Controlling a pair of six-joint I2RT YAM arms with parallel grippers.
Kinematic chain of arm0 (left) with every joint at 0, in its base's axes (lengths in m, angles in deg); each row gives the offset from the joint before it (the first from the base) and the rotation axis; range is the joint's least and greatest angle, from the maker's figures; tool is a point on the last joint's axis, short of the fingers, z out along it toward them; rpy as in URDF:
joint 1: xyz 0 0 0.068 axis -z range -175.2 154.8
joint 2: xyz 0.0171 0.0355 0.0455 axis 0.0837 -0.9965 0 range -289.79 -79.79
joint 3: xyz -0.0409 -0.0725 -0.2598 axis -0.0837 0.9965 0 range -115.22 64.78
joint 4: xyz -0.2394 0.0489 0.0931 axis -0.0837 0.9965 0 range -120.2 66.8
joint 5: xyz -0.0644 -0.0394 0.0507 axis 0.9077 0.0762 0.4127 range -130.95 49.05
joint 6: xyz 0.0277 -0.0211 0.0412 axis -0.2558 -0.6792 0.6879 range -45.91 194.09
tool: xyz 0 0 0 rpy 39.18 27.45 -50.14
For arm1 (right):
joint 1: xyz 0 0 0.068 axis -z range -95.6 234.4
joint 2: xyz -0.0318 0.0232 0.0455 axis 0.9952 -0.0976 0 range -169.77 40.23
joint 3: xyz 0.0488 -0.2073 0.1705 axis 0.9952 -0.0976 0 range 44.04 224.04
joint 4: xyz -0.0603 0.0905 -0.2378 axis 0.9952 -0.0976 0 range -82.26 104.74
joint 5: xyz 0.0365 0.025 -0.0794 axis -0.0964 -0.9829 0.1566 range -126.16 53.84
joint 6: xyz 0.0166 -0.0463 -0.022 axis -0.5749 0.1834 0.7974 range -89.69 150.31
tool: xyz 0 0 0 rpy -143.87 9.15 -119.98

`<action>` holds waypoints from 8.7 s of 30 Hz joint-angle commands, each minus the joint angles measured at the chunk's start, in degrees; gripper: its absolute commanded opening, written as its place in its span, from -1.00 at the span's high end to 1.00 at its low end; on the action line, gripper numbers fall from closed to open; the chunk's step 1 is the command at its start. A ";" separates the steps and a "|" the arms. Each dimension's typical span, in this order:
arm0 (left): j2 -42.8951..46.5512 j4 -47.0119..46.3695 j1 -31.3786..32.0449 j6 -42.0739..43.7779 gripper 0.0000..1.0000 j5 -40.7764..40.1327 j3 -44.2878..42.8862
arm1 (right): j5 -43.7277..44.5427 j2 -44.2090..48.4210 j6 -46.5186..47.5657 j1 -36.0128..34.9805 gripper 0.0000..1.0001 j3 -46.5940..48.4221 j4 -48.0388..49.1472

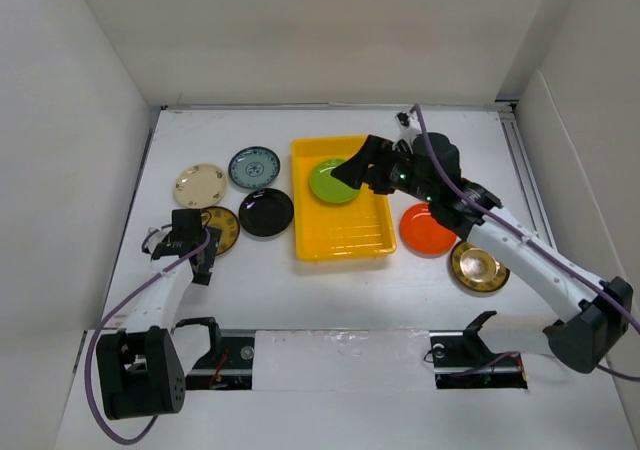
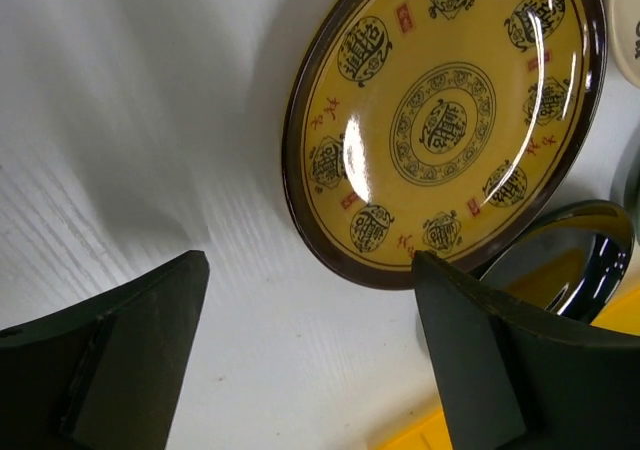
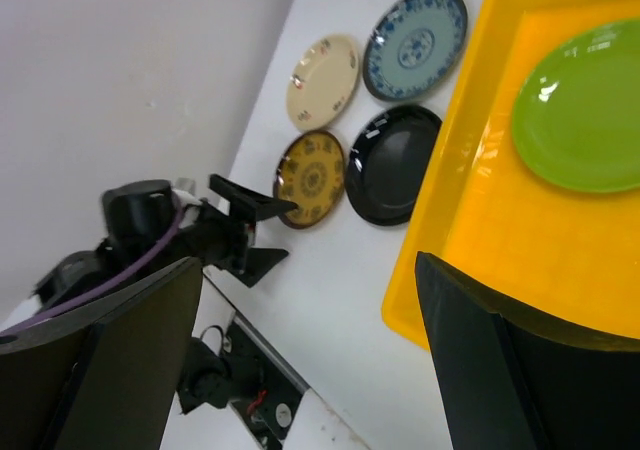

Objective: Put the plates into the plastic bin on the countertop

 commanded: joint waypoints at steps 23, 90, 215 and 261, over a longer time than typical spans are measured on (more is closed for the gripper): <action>-8.20 -10.40 -1.04 -6.77 0.52 -3.89 7.39 | -2.10 9.93 4.05 6.03 -0.86 1.27 -4.60; -28.43 -18.41 18.04 14.96 -1.00 -1.51 -37.11 | -4.82 14.68 7.39 21.15 -0.86 -3.91 -8.38; -13.22 -9.43 15.92 18.46 -1.00 2.74 -26.55 | -7.11 -22.51 -2.72 44.80 1.00 1.35 3.40; -28.59 -21.47 14.86 17.23 0.51 0.95 -10.62 | 0.62 -11.61 3.79 14.47 -0.71 8.83 -0.81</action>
